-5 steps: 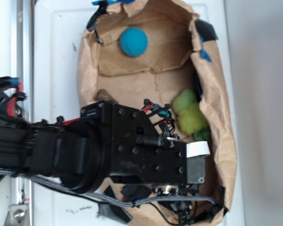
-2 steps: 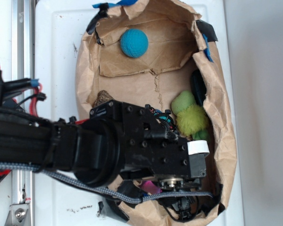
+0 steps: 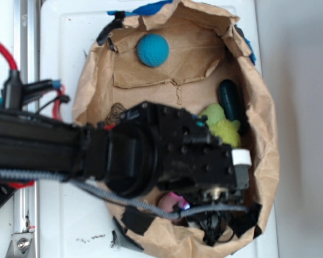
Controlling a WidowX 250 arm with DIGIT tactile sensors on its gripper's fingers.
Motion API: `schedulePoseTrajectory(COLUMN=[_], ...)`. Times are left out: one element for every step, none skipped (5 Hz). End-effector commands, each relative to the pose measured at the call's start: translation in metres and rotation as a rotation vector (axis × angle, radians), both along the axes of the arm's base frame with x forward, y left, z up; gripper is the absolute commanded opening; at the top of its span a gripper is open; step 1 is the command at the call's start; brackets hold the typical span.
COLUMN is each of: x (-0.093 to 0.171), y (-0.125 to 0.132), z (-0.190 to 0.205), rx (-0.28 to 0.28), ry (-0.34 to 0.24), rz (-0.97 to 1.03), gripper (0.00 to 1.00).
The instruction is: Grab the pink bunny.
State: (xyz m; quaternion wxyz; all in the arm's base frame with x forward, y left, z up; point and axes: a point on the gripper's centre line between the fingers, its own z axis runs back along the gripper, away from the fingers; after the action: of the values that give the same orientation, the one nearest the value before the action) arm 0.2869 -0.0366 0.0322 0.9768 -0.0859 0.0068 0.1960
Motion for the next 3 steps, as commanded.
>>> schedulePoseTrajectory(x=[-0.019, -0.032, -0.040], y=[0.063, 0.068, 0.062], z=[0.066, 0.079, 0.105], rx=[0.115, 0.183, 0.152], ry=[-0.116, -0.160, -0.208], rz=[-0.034, -0.083, -0.134], gripper=[0.00, 0.00, 0.00])
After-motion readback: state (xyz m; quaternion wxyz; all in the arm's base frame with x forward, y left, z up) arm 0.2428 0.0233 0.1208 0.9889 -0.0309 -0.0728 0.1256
